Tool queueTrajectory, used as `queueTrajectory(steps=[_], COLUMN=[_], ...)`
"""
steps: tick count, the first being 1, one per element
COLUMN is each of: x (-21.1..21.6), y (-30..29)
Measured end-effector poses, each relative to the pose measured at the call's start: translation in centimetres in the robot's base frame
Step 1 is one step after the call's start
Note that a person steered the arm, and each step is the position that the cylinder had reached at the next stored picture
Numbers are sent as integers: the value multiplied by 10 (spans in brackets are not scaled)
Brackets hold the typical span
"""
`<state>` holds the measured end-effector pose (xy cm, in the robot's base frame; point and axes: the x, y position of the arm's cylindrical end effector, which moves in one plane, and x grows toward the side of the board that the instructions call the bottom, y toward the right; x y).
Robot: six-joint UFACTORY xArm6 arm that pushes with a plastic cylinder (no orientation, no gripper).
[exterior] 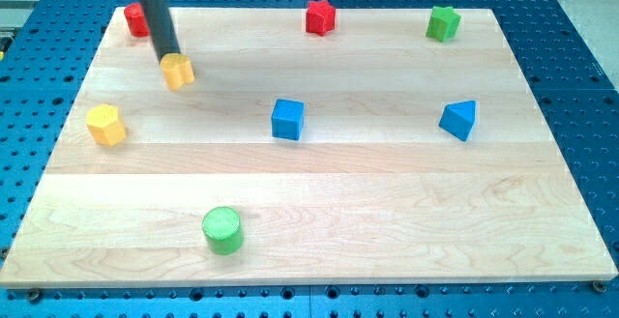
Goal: Move the heart towards the bottom left of the board
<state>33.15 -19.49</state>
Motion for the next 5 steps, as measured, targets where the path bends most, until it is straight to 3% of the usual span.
queueTrajectory(steps=[1, 2, 3, 4, 5], x=[56, 64, 32, 41, 86], y=[18, 35, 23, 56, 66])
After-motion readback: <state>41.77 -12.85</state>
